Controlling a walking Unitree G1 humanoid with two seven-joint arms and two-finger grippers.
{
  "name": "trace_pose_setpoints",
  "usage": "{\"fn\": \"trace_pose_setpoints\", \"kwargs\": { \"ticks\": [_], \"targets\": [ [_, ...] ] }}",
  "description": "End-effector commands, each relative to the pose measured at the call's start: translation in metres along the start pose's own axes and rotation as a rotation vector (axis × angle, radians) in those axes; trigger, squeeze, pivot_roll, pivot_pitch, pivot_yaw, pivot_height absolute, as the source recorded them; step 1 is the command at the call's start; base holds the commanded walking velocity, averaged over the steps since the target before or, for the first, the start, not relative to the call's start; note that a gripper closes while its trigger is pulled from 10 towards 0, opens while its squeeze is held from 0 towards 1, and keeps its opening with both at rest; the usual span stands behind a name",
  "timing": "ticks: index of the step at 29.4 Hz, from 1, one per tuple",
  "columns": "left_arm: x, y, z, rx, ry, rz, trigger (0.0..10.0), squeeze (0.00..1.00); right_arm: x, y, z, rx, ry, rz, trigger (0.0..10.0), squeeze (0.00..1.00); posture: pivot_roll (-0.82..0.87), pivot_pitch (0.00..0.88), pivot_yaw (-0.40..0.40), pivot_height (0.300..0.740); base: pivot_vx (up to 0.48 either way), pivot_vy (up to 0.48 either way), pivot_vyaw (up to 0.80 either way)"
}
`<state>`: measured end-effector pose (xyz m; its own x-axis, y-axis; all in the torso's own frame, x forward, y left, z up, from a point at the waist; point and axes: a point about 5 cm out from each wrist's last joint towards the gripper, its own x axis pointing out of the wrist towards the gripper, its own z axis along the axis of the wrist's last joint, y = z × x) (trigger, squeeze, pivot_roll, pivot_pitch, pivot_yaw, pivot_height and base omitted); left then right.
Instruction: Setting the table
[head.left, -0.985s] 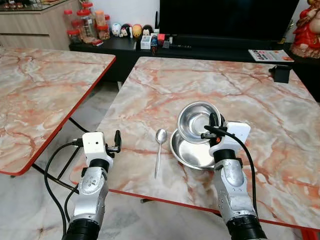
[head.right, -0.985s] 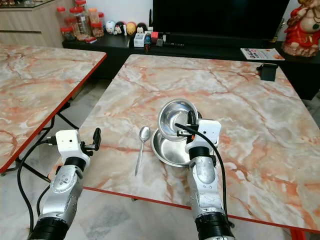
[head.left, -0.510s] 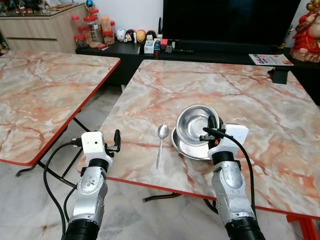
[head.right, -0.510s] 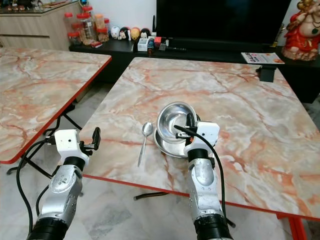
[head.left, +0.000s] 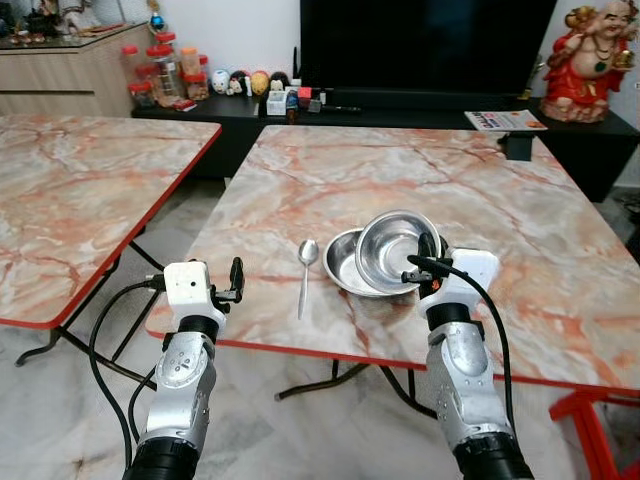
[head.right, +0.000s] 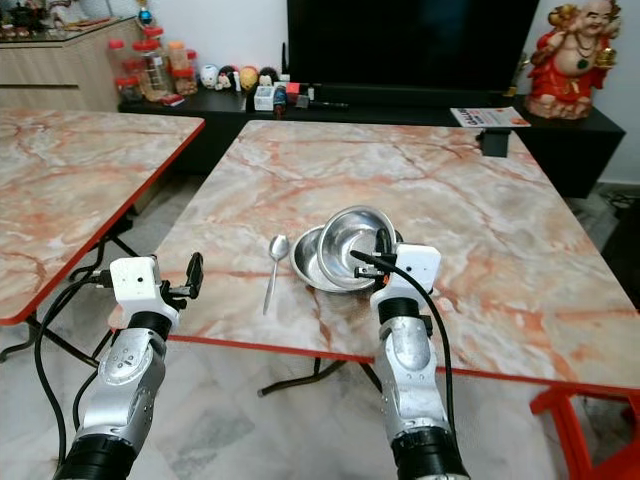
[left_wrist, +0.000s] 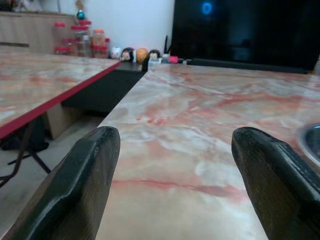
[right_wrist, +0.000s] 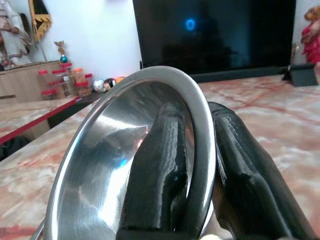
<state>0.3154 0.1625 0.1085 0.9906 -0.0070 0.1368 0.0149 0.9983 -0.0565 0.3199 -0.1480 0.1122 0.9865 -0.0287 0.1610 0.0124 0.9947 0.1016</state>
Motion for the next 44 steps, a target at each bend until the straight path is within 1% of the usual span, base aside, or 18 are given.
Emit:
{"fn": "trace_pose_setpoints", "kwargs": {
  "ticks": [1, 5, 10, 21, 33, 36, 38, 44],
  "targets": [
    [0.0014, 0.0045, -0.0004, 0.014, 0.010, 0.010, 10.0, 0.00, 0.0095, 0.0055, 0.0077, 0.001, -0.016, 0.024, 10.0, 0.00, -0.03, 0.000, 0.016, 0.740, 0.000, 0.000, 0.00],
    [0.0021, 0.0041, -0.0005, 0.014, 0.010, 0.009, 10.0, 0.00, 0.0118, 0.0039, 0.0101, 0.006, -0.022, 0.018, 10.0, 0.00, -0.04, 0.000, 0.017, 0.740, 0.000, 0.000, 0.00],
    [0.0000, 0.0035, -0.0025, 0.016, 0.019, 0.011, 10.0, 0.00, 0.0107, 0.0046, 0.0089, 0.006, -0.018, 0.016, 10.0, 0.00, -0.03, 0.000, 0.015, 0.740, 0.000, 0.000, 0.00],
    [-0.0003, 0.0053, -0.0026, 0.013, 0.018, 0.027, 10.0, 0.00, 0.0117, 0.0032, 0.0095, 0.027, -0.022, 0.005, 10.0, 0.00, -0.03, 0.000, 0.021, 0.740, 0.263, 0.000, 0.00],
    [0.0022, 0.0050, -0.0001, 0.012, 0.010, 0.030, 10.0, 0.00, 0.0106, 0.0092, 0.0105, -0.014, -0.039, 0.039, 10.0, 0.00, -0.03, 0.000, 0.017, 0.740, 0.267, 0.000, 0.00],
    [0.0019, 0.0055, 0.0000, 0.011, 0.008, 0.034, 10.0, 0.00, 0.0113, 0.0104, 0.0123, -0.007, -0.048, 0.044, 10.0, 0.00, -0.03, 0.000, 0.015, 0.740, 0.266, 0.000, 0.63],
    [0.0013, 0.0055, -0.0001, 0.009, 0.007, 0.036, 10.0, 0.00, 0.0123, 0.0080, 0.0127, 0.015, -0.046, 0.029, 10.0, 0.00, -0.03, 0.000, 0.012, 0.740, 0.268, 0.000, 0.00],
    [0.0015, 0.0054, -0.0001, 0.008, 0.006, 0.037, 10.0, 0.00, 0.0121, 0.0078, 0.0129, 0.014, -0.048, 0.029, 10.0, 0.00, -0.03, 0.000, 0.012, 0.740, 0.269, 0.000, 0.00]
  ]
}}
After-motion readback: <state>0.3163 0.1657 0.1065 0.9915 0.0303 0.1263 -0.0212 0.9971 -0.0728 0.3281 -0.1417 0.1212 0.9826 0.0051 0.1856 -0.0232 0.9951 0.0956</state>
